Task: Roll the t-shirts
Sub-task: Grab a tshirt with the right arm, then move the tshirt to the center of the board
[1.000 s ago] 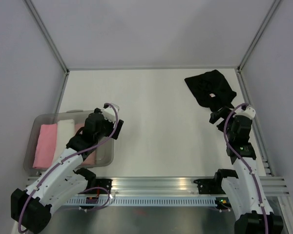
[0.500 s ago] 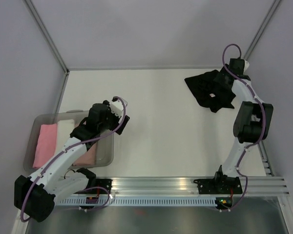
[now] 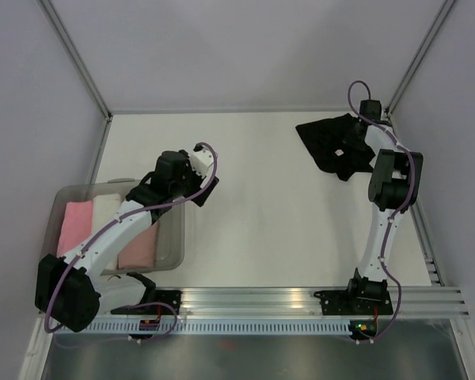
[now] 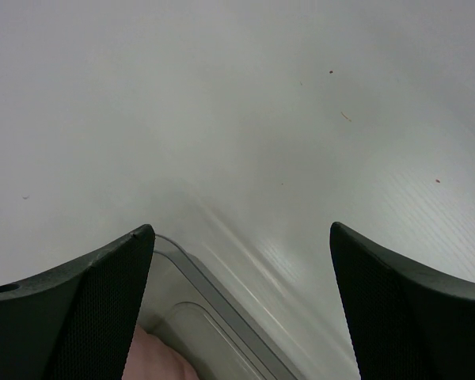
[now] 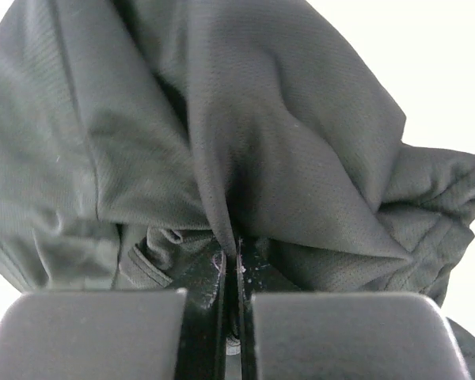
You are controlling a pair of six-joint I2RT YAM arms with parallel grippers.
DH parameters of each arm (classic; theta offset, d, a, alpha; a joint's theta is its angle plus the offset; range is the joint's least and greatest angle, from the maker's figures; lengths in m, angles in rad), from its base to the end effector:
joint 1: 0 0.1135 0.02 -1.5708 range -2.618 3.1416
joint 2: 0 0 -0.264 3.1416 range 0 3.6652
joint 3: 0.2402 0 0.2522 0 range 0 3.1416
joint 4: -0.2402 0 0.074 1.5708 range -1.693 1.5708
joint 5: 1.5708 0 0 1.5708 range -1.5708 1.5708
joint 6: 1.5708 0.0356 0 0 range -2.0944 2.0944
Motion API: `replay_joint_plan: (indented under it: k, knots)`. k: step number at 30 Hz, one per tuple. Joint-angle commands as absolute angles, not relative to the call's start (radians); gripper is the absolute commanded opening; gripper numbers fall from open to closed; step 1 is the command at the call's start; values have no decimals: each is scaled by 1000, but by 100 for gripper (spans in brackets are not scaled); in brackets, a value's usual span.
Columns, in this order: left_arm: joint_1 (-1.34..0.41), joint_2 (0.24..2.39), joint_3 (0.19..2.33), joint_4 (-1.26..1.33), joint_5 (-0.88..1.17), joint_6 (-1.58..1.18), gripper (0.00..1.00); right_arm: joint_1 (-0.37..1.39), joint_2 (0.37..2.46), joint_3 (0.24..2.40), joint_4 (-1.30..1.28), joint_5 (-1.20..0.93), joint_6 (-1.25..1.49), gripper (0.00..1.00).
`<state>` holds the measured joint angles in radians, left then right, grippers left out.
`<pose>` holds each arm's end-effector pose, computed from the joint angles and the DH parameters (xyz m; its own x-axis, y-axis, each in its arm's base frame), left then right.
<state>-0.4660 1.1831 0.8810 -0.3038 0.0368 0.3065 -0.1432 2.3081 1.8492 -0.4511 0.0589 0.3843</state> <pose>0.2335 -0.1189 0.2799 -0.3414 0.5092 -0.7900 0.6074 0.7610 0.2280 0.5054 -0.0750 0.1677 -0.6576 0.4730 -0.5864 0.4582 0.8690 0.1870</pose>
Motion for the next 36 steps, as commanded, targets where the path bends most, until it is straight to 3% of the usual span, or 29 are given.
replay_joint_plan:
  k: [1, 4, 9, 12, 15, 18, 21, 22, 23, 25, 26, 31, 36]
  knots:
    - [-462, 1218, 960, -265, 66, 315, 96, -94, 2232, 1809, -425, -66, 290, 0]
    - [-462, 1245, 992, -267, 93, 276, 96, -26, 2047, 1732, -396, -216, 146, 0]
    - [-457, 1267, 1028, -265, 152, 226, 95, 107, 1765, 1479, -329, -810, -32, 0]
    - [-453, 1272, 1042, -265, 173, 204, 94, 112, 1622, 1355, -337, -928, -64, 0]
    - [-448, 1270, 1042, -264, 181, 213, 94, 112, 1543, 1298, -507, -951, -187, 0]
    - [-445, 1275, 1023, -265, 195, 258, 92, 109, 1496, 1230, -600, -863, -223, 0]
    - [-445, 1295, 988, -268, 215, 365, 88, 109, 1496, 1178, -534, -598, -125, 3]
    - [-445, 1301, 973, -270, 222, 385, 87, 106, 1528, 1183, -526, -521, -106, 10]
    - [-445, 1318, 965, -275, 230, 402, 86, 101, 1548, 1193, -522, -468, -47, 39]
    - [-448, 1331, 956, -300, 255, 457, 86, 94, 1612, 1209, -515, -364, -3, 62]
    - [-456, 1339, 951, -307, 258, 466, 85, 84, 1629, 1227, -520, -318, 68, 68]
    - [-540, 1327, 922, -357, 250, 558, 83, 81, 1554, 1192, -496, -121, 179, 69]
    - [-695, 1333, 856, -385, 271, 618, 85, 156, 1384, 1059, -393, -74, 215, 52]
